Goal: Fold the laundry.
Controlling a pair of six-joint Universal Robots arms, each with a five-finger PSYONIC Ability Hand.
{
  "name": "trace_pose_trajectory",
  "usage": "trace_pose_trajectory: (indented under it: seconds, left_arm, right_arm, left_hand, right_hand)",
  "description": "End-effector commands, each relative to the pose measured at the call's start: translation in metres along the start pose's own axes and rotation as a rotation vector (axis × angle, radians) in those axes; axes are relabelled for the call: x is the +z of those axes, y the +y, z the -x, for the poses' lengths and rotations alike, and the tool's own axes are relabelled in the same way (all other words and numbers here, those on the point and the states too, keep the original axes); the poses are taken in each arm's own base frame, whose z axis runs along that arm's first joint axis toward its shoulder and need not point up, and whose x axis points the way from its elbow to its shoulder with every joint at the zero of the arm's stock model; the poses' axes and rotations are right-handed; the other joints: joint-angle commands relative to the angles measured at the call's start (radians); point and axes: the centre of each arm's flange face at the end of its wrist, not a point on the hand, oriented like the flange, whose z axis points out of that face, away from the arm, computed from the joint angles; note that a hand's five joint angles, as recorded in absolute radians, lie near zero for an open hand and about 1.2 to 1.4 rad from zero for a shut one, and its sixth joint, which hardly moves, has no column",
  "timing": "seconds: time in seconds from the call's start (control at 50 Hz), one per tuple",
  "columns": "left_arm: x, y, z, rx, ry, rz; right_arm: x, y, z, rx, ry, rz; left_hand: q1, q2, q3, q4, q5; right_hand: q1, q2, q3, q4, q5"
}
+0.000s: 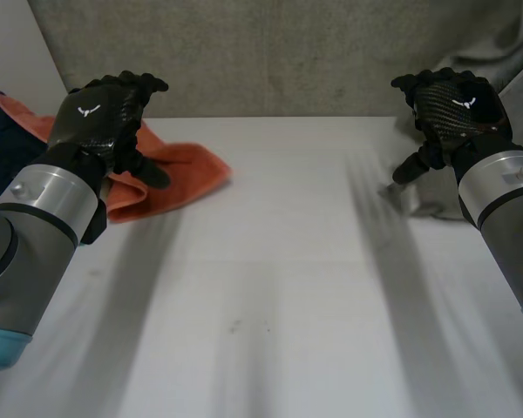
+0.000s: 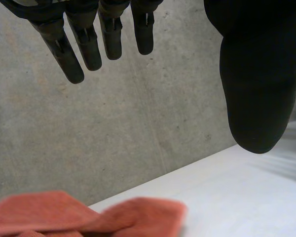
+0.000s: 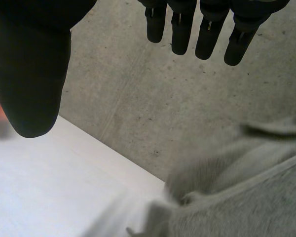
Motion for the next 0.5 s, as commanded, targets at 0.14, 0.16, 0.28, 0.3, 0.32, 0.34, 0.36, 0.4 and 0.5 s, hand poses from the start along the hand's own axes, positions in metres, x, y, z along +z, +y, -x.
trace_pose_trajectory:
  seconds: [0.14,0.16,0.28,0.3,0.32,0.34,0.36,0.4,0.5]
  left_arm:
    - [-0.001,-0.0011,0.0,0.0,0.0,-0.003]
    - [-0.0008,-0.0006,0.0,0.0,0.0,-0.002]
    - [-0.0007,0.0004,-0.0005,0.0,0.002,0.002]
    - [-0.0007,0.0004,-0.0005,0.0,0.002,0.002]
    - [-0.0007,0.0004,-0.0005,0.0,0.002,0.002]
    - [-0.0004,0.0004,0.0,0.0,0.0,0.002]
    - [-0.0007,0.0004,-0.0005,0.0,0.002,0.002]
    - [-0.0007,0.0004,-0.0005,0.0,0.002,0.002]
    - [-0.0008,0.0009,-0.0005,0.0,0.002,0.003]
  right_arm:
    - [-0.0007,0.0005,0.0004,0.0,-0.001,0.002]
    - [-0.0007,0.0005,0.0005,0.0,-0.002,0.002]
    - [-0.0007,0.0005,0.0004,0.0,-0.001,0.002]
    - [-0.0007,0.0005,0.0004,-0.001,-0.001,0.002]
    - [-0.0007,0.0005,0.0004,-0.001,-0.001,0.002]
    - [-0.0004,-0.0001,0.0002,-0.001,0.001,-0.001]
    - [-0.0002,0.0,-0.0003,-0.001,0.003,0.0]
    - [0.0,0.0001,-0.0009,-0.001,0.004,0.0]
    - [0.0002,0.0003,-0.0017,-0.003,0.009,0.001]
  left_hand:
    - [-0.094,-0.104,-0.103,-0.103,-0.101]
    - [-0.094,-0.104,-0.103,-0.103,-0.101]
    - [-0.094,-0.104,-0.103,-0.103,-0.101]
    - [-0.094,-0.104,-0.103,-0.103,-0.101]
    - [-0.094,-0.104,-0.103,-0.103,-0.101]
    - [-0.094,-0.104,-0.103,-0.103,-0.101]
    - [-0.094,-0.104,-0.103,-0.103,-0.101]
    - [-0.094,-0.104,-0.103,-0.103,-0.101]
    - [-0.094,-0.104,-0.103,-0.103,-0.101]
  right_hand:
    - [-0.092,-0.092,-0.095,-0.106,-0.1]
    - [-0.092,-0.092,-0.095,-0.106,-0.1]
    - [-0.092,-0.092,-0.095,-0.106,-0.1]
    - [-0.092,-0.092,-0.095,-0.106,-0.1]
    - [-0.092,-0.092,-0.095,-0.106,-0.1]
    - [-0.092,-0.092,-0.095,-0.106,-0.1]
    - [-0.092,-0.092,-0.095,-0.106,-0.1]
    - [-0.092,-0.092,-0.095,-0.106,-0.1]
    - [-0.092,-0.092,-0.095,-0.106,-0.1]
